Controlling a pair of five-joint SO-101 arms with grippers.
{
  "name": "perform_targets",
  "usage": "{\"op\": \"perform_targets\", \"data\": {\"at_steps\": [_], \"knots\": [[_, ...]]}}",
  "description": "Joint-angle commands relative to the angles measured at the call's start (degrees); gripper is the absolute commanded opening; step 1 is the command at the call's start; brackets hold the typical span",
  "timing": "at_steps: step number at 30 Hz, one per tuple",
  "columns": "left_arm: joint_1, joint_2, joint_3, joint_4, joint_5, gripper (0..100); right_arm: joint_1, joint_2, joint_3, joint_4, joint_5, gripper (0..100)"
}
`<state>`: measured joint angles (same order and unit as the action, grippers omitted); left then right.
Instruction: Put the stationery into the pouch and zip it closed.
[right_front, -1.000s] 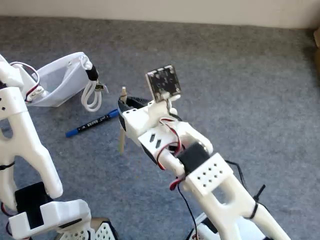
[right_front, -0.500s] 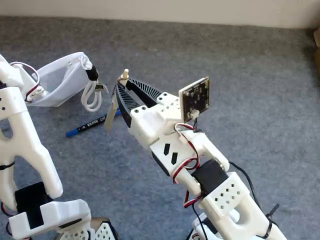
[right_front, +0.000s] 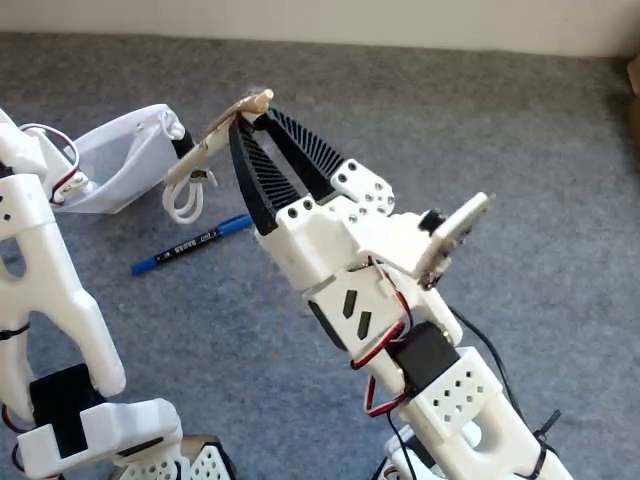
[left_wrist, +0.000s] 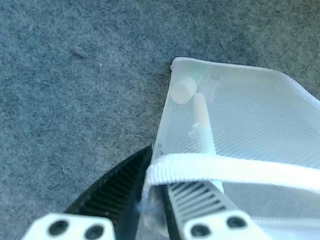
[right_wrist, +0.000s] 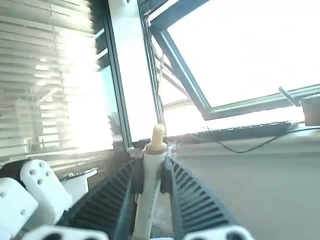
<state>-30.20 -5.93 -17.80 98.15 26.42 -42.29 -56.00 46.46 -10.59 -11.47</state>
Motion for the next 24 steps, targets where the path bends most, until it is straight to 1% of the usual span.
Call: {"op": "perform_targets", "data": {"at_steps": [1, 7, 11, 17, 24], "knots": [[-0.04, -0.75, 0.04, 0.35, 0.53, 1, -0.66, -1.36, -1.36, -4.79, -0.44, 0.5], [-0.04, -0.75, 0.04, 0.35, 0.53, 1, -0.66, -1.27, -1.45, -13.05, -0.18, 0.5], [-0.04, -0.75, 0.04, 0.35, 0.53, 1, -0.66, 1.63, -2.15, -13.32, -0.18, 0.5], [-0.04, -0.75, 0.04, 0.26, 0.53, 1, -0.48, 13.85, -10.95, -13.32, -0.18, 0.5], [-0.04, -0.75, 0.04, 0.26, 0.53, 1, -0.66, 23.16, -15.16, -13.32, -0.18, 0.5]]}}
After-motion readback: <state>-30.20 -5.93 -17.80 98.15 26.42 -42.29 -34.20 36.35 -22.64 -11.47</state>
